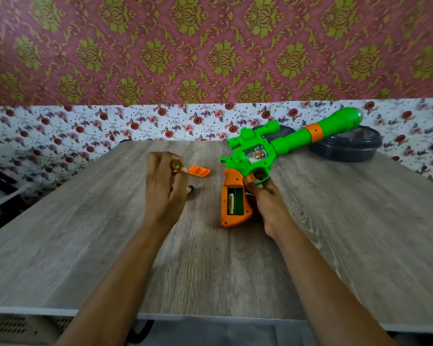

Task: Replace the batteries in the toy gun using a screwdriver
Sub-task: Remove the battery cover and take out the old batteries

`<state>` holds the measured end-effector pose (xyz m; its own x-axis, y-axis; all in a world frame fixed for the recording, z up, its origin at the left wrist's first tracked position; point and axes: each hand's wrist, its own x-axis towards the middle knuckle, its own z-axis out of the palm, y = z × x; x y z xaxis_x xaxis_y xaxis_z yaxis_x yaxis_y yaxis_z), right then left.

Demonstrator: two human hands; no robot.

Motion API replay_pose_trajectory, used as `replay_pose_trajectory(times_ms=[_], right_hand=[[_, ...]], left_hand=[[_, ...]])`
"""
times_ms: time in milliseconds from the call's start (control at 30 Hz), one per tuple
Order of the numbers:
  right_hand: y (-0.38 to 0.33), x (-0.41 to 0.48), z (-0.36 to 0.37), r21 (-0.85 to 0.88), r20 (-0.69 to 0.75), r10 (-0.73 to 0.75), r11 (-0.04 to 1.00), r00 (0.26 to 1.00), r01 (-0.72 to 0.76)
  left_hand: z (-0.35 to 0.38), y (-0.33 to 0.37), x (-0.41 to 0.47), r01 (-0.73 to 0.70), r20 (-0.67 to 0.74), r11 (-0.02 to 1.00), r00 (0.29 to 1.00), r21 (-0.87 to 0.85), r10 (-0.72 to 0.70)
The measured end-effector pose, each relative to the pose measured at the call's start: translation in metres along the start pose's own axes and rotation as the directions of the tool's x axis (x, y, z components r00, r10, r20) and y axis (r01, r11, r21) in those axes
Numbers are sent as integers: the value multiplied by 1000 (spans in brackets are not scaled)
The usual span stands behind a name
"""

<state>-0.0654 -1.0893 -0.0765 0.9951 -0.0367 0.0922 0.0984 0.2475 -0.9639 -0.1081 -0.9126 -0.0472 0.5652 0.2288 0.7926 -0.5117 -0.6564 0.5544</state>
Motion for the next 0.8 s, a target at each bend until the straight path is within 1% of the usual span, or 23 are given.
replay_pose_trajectory(times_ms=[67,133,200,267,333,400,467,567,633,800], right_hand=[[0,0,0,13,0,6,1000,1000,-6],[-1,0,0,21,4,7,1000,1000,-7],[-1,0,0,35,13,0,999,1000,0],[0,0,-1,47,30,-24,999,999,23],[1,0,-2,44,47,-48,998,998,46],[2,0,-3,40,59,-58,998,997,56],[3,1,-3,41,58,-56,998,997,54],[3,3,-3,49,50,-50,998,998,48],[3,2,-3,59,49,-52,997,997,49],[-1,3,0,53,47,-55,997,997,53]], left_hand=[[-2,1,1,-38,-40,999,998,35,39],[-4,3,3,-76,-78,997,994,18,77],[-7,7,2,-105,-112,991,989,-88,95],[-8,13,-1,-137,-116,969,987,-206,115],[-5,18,-5,-146,-64,938,989,-315,133],[-1,21,-9,-123,-4,915,991,-385,132],[3,21,-12,-97,27,913,993,-396,117],[6,19,-14,-56,92,939,991,-339,93],[6,19,-15,-66,129,951,986,-302,110],[5,19,-11,-69,160,945,979,-318,125]])
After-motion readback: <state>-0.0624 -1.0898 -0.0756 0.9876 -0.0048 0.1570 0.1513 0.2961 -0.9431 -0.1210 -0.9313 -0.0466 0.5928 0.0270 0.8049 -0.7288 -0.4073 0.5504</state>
